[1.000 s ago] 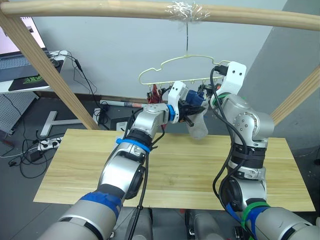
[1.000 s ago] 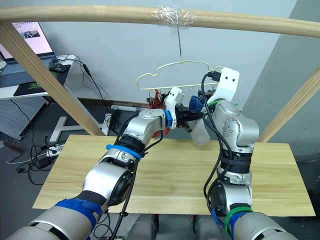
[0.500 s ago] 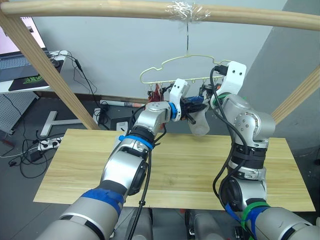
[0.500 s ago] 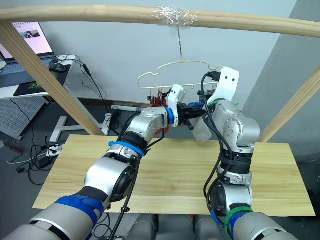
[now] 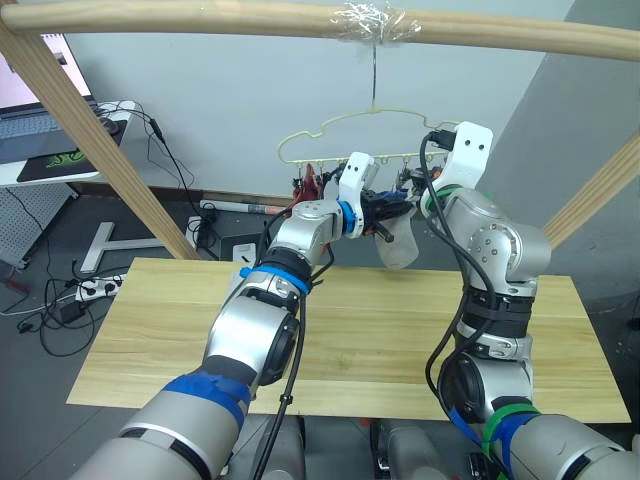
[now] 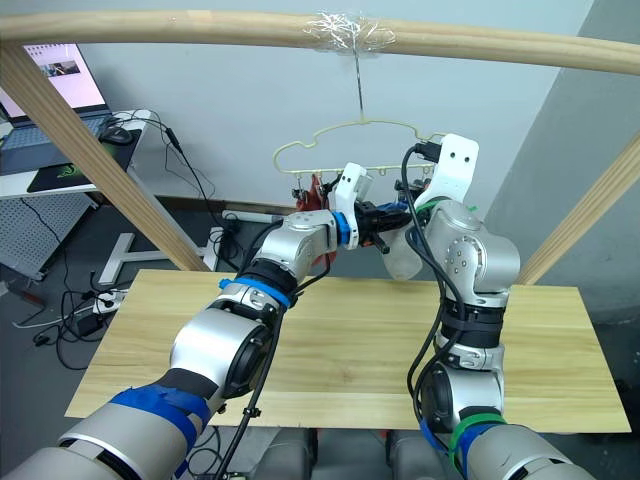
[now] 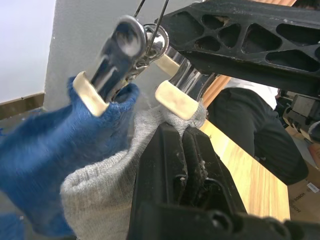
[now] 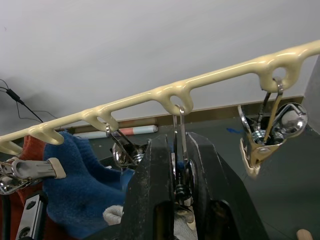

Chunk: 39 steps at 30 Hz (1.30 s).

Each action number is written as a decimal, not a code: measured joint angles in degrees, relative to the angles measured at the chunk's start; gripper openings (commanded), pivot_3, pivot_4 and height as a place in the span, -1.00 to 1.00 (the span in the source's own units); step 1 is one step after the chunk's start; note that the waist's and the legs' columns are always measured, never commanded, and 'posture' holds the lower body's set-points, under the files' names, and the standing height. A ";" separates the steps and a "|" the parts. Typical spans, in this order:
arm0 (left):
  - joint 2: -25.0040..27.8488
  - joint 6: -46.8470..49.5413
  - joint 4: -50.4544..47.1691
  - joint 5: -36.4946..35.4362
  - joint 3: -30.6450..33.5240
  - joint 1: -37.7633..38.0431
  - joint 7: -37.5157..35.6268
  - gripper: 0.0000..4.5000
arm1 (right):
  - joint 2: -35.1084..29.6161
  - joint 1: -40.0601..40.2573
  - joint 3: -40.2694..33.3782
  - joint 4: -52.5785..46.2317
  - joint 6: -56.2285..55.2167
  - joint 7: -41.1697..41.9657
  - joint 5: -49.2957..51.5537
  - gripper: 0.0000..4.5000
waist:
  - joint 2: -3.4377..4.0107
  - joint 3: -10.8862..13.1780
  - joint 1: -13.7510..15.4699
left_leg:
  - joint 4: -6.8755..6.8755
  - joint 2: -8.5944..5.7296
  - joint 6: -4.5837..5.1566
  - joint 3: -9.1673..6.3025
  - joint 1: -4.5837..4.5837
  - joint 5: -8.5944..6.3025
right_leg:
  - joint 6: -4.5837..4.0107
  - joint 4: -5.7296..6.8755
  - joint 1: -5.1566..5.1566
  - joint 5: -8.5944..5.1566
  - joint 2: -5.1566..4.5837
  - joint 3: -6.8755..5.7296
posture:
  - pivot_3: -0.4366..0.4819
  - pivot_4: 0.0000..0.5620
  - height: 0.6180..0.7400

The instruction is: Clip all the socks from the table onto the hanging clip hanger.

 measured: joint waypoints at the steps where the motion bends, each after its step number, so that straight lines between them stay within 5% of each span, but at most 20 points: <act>1: -0.02 -0.01 0.01 0.00 0.01 0.00 0.00 -0.98 | 0.00 0.00 0.00 0.00 0.00 0.00 0.00 -0.95 | 0.00 0.00 0.00 | 0.00 0.00 0.00 0.00 0.00 0.00 | 0.00 0.00 0.00 0.00 0.00 0.00 | 0.07 -0.44 1.00; 8: -0.09 -0.04 0.01 0.00 0.04 -0.13 -0.12 -1.00 | 0.01 0.00 0.01 0.00 0.05 0.00 -0.01 0.12 | 0.00 0.00 0.00 | 0.00 0.00 0.00 0.00 0.00 0.00 | 0.00 0.00 0.00 0.00 0.00 0.00 | 0.08 -0.45 1.00; 13: -0.08 -0.03 0.01 0.00 0.03 -0.58 -0.50 -1.00 | 0.00 0.00 0.05 0.00 0.07 0.04 -0.01 0.12 | 0.00 0.00 0.00 | 0.00 0.00 0.00 0.00 0.00 0.00 | 0.00 0.00 0.00 0.00 0.00 0.00 | 0.08 -0.45 1.00; 20: 0.65 1.91 -2.83 0.00 -0.26 0.34 -3.58 -0.13 | -0.03 0.96 0.15 -2.57 2.48 0.07 0.00 0.14 | 0.00 0.00 -0.07 | 0.00 0.00 0.00 0.00 0.00 0.00 | 0.00 0.00 0.00 0.00 0.00 0.00 | 0.06 -0.44 1.00; 28: 5.29 8.43 -17.38 -0.10 -3.10 8.19 -8.24 0.97 | 0.03 6.16 0.57 -9.88 8.11 0.18 -0.03 0.14 | 0.01 0.00 -0.30 | -0.01 0.02 0.00 -0.01 0.01 0.00 | 0.00 0.03 0.00 0.00 0.00 0.01 | 0.06 -0.45 1.00; 39: 18.03 25.05 -46.00 -8.20 -4.52 17.56 -18.13 0.99 | -3.82 14.86 5.99 -22.52 12.20 2.58 -0.95 0.14 | 0.01 0.00 -0.86 | 0.01 0.02 -0.01 -0.03 0.02 0.00 | 0.00 0.06 0.00 0.00 0.00 0.01 | 0.05 -0.48 1.00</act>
